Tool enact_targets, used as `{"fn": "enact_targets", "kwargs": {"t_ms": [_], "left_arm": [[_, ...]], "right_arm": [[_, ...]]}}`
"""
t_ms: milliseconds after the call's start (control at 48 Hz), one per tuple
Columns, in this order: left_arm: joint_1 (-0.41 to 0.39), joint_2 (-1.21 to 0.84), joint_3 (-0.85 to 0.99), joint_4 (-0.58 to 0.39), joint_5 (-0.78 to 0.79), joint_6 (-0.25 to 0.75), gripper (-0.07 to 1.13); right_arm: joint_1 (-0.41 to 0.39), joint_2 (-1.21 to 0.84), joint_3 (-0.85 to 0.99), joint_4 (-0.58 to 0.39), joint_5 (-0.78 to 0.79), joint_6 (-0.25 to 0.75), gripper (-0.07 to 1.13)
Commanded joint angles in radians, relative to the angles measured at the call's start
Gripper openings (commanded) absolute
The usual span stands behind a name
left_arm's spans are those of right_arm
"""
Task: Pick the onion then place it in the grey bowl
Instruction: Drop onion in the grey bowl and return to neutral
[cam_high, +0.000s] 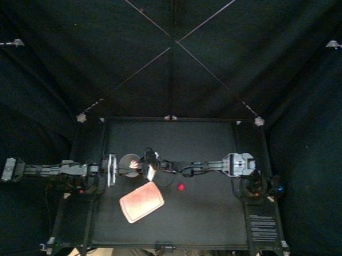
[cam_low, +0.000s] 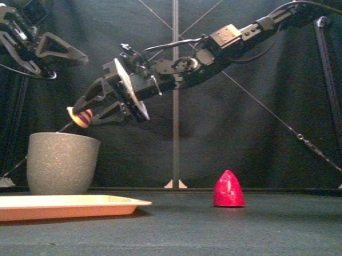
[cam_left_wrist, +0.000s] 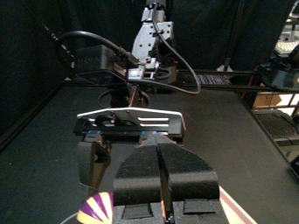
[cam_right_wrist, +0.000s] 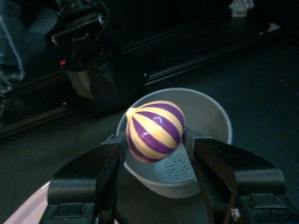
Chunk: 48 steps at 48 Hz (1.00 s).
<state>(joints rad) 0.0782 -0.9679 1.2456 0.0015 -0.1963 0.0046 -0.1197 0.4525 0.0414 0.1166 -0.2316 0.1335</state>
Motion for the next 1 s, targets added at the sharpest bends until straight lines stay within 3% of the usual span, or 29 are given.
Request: {"fn": "enact_targets", "kwargs": {"t_ms": [21,188,500,896,1000], "left_arm": [[0.002,0.002,-0.011,0.002,-0.008,0.002,-0.01],[0.002,0.002,-0.011,0.002,-0.009,0.002,-0.01],[0.002,0.002,-0.002,0.0,-0.008,0.0,-0.01],[0.003,0.0,0.012,0.0,-0.009,0.002,-0.01],[0.008,0.002,0.011,0.002,-0.012,0.002,-0.01]], "right_arm": [[0.003,-0.02,-0.043,-0.017,0.029,0.002,0.87],[0.005,-0.021,-0.046,-0.02,0.043,0.002,0.99],[-0.018,-0.066,-0.011,-0.032,0.08,-0.003,1.0],[-0.046,-0.359,0.348,-0.213,0.124,0.0,1.0],[-0.048,-0.428,0.44,-0.215,0.123,0.003,1.0]]}}
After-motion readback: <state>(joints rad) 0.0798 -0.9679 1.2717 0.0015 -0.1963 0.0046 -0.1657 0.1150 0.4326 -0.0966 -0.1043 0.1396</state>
